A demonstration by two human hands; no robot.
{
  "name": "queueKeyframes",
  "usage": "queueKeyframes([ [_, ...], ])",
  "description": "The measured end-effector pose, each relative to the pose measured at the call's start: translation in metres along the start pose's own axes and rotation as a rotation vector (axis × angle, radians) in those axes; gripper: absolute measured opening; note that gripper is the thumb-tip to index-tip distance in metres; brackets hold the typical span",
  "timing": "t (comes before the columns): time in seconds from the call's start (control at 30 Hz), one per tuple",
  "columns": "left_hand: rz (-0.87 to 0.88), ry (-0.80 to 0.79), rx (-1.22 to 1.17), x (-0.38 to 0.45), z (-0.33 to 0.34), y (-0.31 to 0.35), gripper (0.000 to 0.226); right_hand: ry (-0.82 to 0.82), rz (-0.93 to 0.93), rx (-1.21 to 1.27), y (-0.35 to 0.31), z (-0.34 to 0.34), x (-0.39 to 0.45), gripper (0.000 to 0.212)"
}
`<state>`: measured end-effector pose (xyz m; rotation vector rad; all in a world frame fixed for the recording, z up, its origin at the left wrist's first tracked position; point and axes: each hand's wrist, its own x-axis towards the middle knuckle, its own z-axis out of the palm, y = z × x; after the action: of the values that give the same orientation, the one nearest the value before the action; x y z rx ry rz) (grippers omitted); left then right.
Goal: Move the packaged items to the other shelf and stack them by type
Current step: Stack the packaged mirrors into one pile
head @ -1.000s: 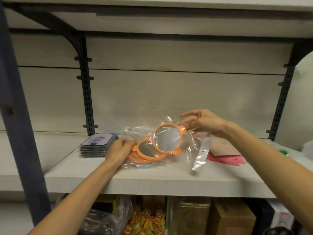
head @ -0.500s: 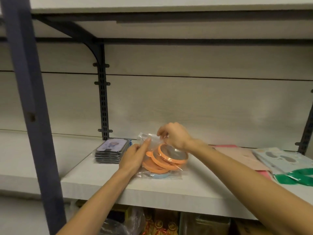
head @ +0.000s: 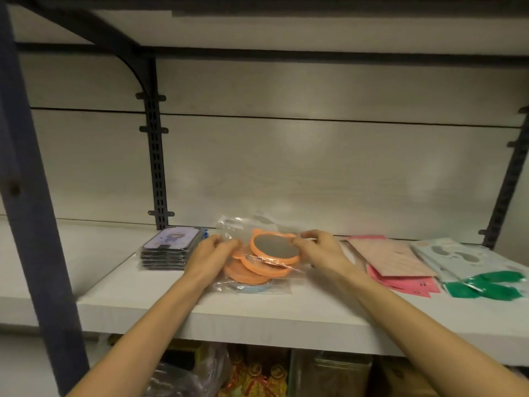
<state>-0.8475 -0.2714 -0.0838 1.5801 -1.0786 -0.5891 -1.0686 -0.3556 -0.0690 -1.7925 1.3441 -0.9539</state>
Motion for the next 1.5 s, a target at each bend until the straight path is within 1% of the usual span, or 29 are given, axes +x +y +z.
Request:
queueKeyframes([
  [0.07,-0.025,-0.032,-0.077,-0.002,-0.002,0.002,0.061,-0.012,-0.02,0.04,0.0,0.01,-0.004,0.074],
  [0.13,-0.063,-0.076,-0.157,-0.003,-0.004,0.004,0.072,-0.026,-0.053,0.049,-0.001,0.018,-0.007,0.081],
  [0.2,-0.105,-0.115,-0.226,-0.001,-0.005,0.005,0.08,-0.066,-0.063,0.067,-0.005,0.023,-0.008,0.077],
  [0.23,-0.121,-0.124,-0.259,-0.001,-0.005,0.006,0.079,-0.096,-0.066,0.085,-0.007,0.024,-0.007,0.075],
  [0.33,-0.167,-0.146,-0.314,-0.003,-0.007,0.009,0.06,-0.187,-0.071,0.096,-0.015,0.024,-0.003,0.067],
  [0.4,-0.174,-0.164,-0.306,-0.005,-0.007,0.01,0.045,-0.236,-0.07,0.069,-0.018,0.023,0.0,0.061],
  [0.43,-0.173,-0.174,-0.299,-0.004,-0.008,0.01,0.041,-0.273,-0.061,0.074,-0.02,0.021,0.001,0.055],
  [0.5,-0.167,-0.183,-0.266,-0.004,-0.008,0.009,0.042,-0.332,-0.033,0.1,-0.023,0.015,-0.001,0.037],
  [0.53,-0.166,-0.176,-0.238,-0.003,-0.009,0.008,0.044,-0.324,-0.021,0.118,-0.023,0.012,-0.001,0.036],
  [0.57,-0.169,-0.159,-0.222,-0.002,-0.009,0.007,0.043,-0.27,-0.01,0.122,-0.022,0.01,0.003,0.037],
  [0.6,-0.181,-0.141,-0.224,-0.002,-0.009,0.007,0.038,-0.181,0.003,0.103,-0.019,0.008,0.008,0.042],
  [0.67,-0.189,-0.116,-0.253,-0.002,-0.008,0.005,0.025,-0.032,0.013,0.002,-0.007,0.002,0.021,0.051],
  [0.7,-0.187,-0.106,-0.27,-0.001,-0.008,0.004,0.021,-0.009,0.026,-0.074,-0.001,0.0,0.027,0.05],
  [0.73,-0.183,-0.095,-0.276,-0.001,-0.008,0.004,0.024,-0.015,0.039,-0.151,0.002,-0.002,0.032,0.046],
  [0.77,-0.174,-0.081,-0.279,0.001,-0.009,0.003,0.036,-0.029,0.051,-0.206,0.004,-0.001,0.036,0.041],
  [0.8,-0.172,-0.068,-0.276,0.002,-0.009,0.002,0.049,-0.039,0.066,-0.226,0.005,0.0,0.041,0.039],
  [0.83,-0.172,-0.058,-0.272,0.003,-0.009,0.001,0.057,-0.05,0.076,-0.219,0.004,0.003,0.045,0.039],
  [0.87,-0.173,-0.051,-0.268,0.003,-0.009,0.001,0.059,-0.059,0.07,-0.208,0.003,0.007,0.049,0.042],
  [0.97,-0.176,-0.033,-0.252,0.003,-0.008,0.001,0.055,-0.061,0.053,-0.223,-0.001,0.02,0.059,0.064],
  [1.0,-0.174,-0.031,-0.246,0.005,-0.009,0.001,0.055,-0.063,0.057,-0.219,-0.003,0.023,0.061,0.068],
  [1.1,-0.168,-0.035,-0.222,0.007,-0.008,0.0,0.054,-0.089,0.086,-0.203,-0.003,0.03,0.07,0.071],
  [1.17,-0.169,-0.03,-0.197,0.007,-0.008,0.0,0.053,-0.091,0.134,-0.135,-0.005,0.033,0.073,0.062],
  [1.23,-0.161,-0.035,-0.185,0.007,-0.007,0.001,0.054,-0.088,0.203,0.0,-0.007,0.033,0.073,0.044],
  [1.3,-0.15,-0.043,-0.183,0.005,-0.007,0.003,0.053,-0.077,0.273,0.134,-0.009,0.027,0.072,0.038],
  [1.4,-0.124,-0.046,-0.18,0.002,-0.006,0.005,0.043,-0.07,0.292,0.301,-0.011,0.007,0.068,0.029],
  [1.43,-0.117,-0.046,-0.176,0.003,-0.005,0.004,0.044,-0.057,0.293,0.369,-0.011,-0.002,0.066,0.023],
  [1.5,-0.106,-0.054,-0.162,0.004,-0.005,0.003,0.054,-0.036,0.274,0.446,-0.011,-0.021,0.06,0.015],
])
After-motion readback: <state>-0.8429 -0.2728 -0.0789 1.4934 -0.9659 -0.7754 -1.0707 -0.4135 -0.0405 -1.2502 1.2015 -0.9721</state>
